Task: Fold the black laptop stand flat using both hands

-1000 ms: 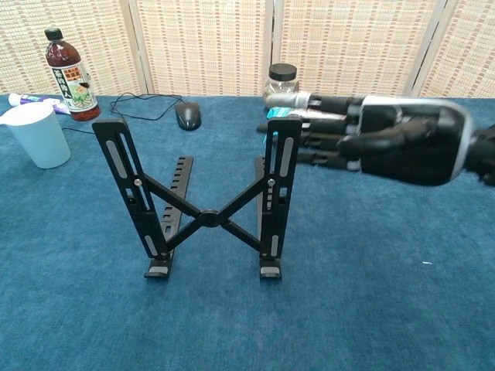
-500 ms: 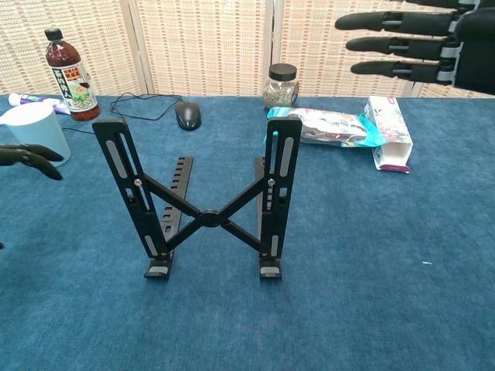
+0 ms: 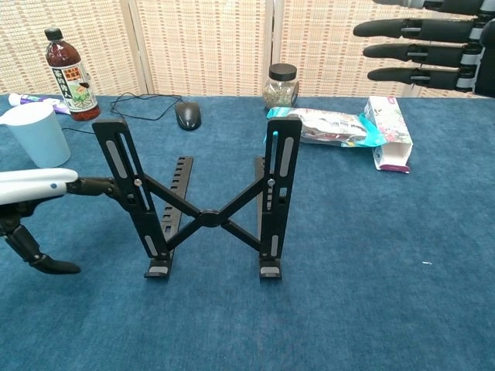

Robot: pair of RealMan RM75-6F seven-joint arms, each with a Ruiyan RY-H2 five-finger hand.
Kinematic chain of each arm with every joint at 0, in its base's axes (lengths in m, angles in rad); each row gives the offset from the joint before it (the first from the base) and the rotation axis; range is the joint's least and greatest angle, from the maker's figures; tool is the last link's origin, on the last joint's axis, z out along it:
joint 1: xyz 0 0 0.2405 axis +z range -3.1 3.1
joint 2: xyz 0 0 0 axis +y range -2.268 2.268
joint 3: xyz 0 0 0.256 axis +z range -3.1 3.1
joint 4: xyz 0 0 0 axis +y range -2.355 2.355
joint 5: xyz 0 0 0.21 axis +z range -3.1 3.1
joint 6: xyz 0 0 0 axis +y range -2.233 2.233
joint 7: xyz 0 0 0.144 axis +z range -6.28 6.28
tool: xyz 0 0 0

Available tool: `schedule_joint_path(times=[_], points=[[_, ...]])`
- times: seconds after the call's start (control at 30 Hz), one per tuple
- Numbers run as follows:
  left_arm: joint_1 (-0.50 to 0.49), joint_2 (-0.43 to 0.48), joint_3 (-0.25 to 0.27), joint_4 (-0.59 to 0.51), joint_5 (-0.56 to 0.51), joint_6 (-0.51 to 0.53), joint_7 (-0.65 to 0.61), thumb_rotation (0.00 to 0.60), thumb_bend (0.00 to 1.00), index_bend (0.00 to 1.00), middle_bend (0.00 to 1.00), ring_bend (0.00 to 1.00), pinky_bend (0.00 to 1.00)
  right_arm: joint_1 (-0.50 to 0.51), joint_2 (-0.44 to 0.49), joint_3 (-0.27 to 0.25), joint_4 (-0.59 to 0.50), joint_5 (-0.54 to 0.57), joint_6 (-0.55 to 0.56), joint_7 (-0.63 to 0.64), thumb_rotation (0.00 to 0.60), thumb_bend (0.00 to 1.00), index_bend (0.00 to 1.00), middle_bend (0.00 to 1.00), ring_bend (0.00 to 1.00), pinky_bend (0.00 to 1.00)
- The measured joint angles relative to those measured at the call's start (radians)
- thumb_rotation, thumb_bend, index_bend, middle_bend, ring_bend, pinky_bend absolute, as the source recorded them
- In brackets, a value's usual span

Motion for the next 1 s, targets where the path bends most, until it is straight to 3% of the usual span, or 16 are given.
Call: schedule_joint_path(times=[0.27,1.0], points=[[-0.021,-0.047,0.024,0.027,0.009,0.011,-0.100,0.600,0.17,0.16,0.05,0.01,0.02,-0.016,-0.006,0.005,0.019,-0.010,0.004,0.020,0.600,0.00,0.00,0.18,0.00,0.02],[-0.051,-0.079,0.078,0.041,0.021,0.050,-0.169,0.600,0.17,0.16,0.05,0.01,0.02,-0.042,-0.014,0.016,0.040,-0.020,0.000,0.036,0.600,0.00,0.00,0.18,0.00,0.02]])
